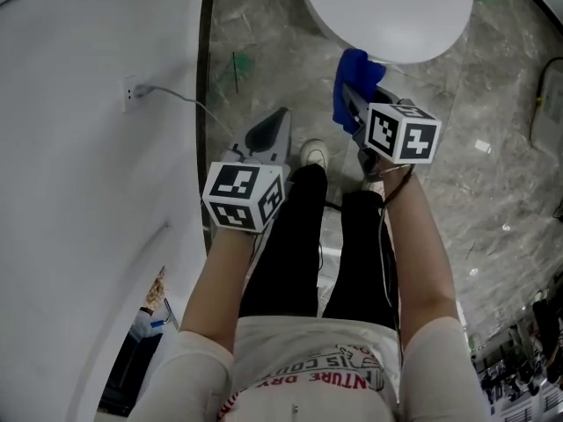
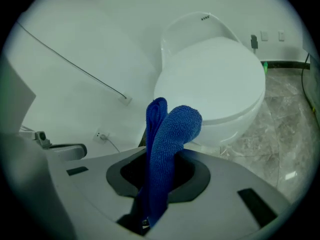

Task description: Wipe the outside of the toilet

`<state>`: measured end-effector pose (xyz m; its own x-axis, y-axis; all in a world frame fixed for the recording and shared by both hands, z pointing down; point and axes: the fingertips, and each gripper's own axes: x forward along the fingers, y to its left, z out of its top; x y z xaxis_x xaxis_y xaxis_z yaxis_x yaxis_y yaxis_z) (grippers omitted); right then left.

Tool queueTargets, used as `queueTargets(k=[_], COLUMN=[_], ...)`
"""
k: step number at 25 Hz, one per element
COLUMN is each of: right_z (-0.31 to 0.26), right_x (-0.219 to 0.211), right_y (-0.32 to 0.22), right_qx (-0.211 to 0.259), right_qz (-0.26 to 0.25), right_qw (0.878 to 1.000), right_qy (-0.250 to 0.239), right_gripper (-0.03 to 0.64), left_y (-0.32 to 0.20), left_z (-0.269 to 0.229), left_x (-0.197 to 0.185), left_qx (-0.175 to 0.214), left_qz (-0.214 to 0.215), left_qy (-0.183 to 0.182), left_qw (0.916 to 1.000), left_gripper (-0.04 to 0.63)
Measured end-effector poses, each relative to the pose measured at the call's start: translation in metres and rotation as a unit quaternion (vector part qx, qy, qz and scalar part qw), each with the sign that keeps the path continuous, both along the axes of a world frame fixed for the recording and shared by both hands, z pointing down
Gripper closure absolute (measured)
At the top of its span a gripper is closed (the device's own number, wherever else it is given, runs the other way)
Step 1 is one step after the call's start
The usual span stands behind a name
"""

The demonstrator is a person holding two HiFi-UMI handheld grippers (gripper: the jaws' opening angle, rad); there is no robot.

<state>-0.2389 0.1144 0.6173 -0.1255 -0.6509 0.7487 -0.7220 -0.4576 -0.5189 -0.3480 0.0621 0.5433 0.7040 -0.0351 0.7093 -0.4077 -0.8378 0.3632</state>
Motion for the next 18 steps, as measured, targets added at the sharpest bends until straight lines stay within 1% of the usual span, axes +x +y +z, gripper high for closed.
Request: queueTargets(k=[3,6,8,10,12,15,18], right_z=[-0.050,-0.110,-0.159,-0.212,-0.263,-0.331,-0.390], right_x=[0.017,0.032,0.048,0.065,0.075,0.081,0.086], right_y=[0.011,0.030,0.040,0.049,0.060,0.078,0.092], right_qx=[0.013,0.018,0.030,0.048,0.065,0.083,0.103], right_qz=[-0.023,-0.035,-0.035,-0.029,-0.022,-0.016,-0.001], right_qw=[0.999,0.996,0.993,0.988,0.984,0.979,0.973], right_qy=[0.043,0.080,0.109,0.142,0.165,0.185,0.207], right_gripper=[0.540,0.540,0.540,0.540,0.540,0.540,0.540], left_y=[0.001,0.008,0.014,0.020,0.025,0.033,0.039], left_z=[-0.038,-0.088,-0.130,-0.177,-0.224,-0.290,-0.346], left_x=[0.021,0.043,0.064,0.086,0.101,0.107,0.106], left_qx=[0.014,0.016,0.020,0.034,0.048,0.064,0.089], left_qz=[-0.010,-0.019,-0.020,-0.012,-0.007,-0.012,-0.006], left_qy=[0.025,0.048,0.072,0.099,0.120,0.143,0.153], left_qw=[0.9995,0.9985,0.9970,0.9944,0.9915,0.9877,0.9843], left_gripper=[0.589,0.589,0.589,0.589,0.589,0.589,0.589])
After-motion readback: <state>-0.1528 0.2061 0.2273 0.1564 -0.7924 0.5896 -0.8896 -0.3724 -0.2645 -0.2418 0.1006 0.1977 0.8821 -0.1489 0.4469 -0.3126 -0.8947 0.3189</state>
